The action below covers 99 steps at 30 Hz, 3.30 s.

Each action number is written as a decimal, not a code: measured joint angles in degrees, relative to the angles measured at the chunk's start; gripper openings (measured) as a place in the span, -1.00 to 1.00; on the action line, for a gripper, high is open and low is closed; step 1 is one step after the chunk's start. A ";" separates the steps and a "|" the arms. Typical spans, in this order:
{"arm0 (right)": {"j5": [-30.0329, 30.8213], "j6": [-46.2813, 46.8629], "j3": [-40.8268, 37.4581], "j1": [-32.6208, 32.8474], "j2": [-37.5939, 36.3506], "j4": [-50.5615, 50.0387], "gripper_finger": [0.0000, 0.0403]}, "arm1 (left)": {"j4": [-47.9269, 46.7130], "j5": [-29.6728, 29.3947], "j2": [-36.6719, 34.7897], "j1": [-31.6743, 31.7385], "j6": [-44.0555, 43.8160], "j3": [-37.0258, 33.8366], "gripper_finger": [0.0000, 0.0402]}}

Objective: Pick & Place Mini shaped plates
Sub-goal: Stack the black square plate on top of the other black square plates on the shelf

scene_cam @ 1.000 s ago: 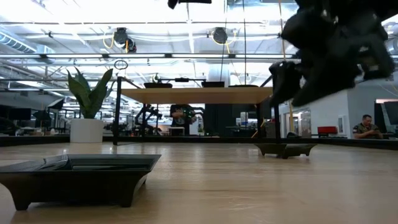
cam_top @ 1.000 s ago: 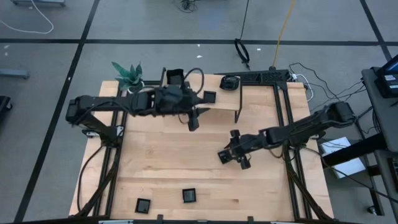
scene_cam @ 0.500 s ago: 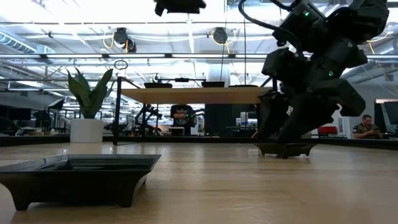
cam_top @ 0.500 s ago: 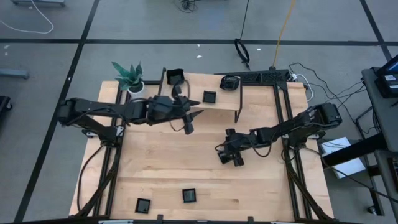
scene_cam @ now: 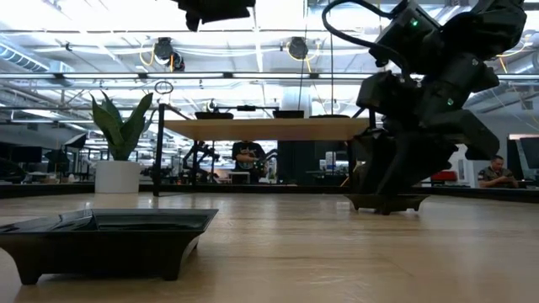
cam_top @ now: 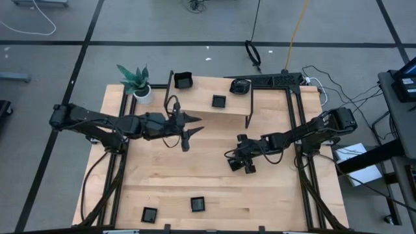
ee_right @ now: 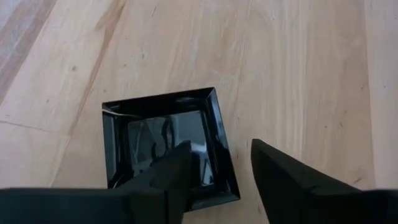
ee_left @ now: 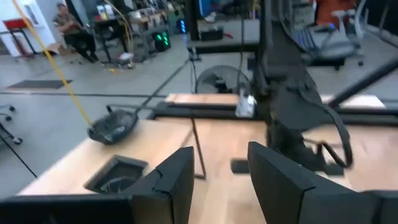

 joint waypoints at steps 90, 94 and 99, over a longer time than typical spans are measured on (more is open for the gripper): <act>-17.91 -13.74 53.02 -41.09 8.46 -45.51 -0.63 | -6.19 -1.79 -0.11 -6.63 1.09 -0.09 -0.24; -17.78 -13.70 52.98 -40.35 8.00 -45.28 -0.40 | -8.93 -1.74 -0.11 -6.63 -2.28 -0.07 -0.24; -17.81 -13.73 52.96 -36.75 4.17 -45.65 -0.21 | -22.98 1.25 -1.53 -10.34 -5.12 1.17 -0.24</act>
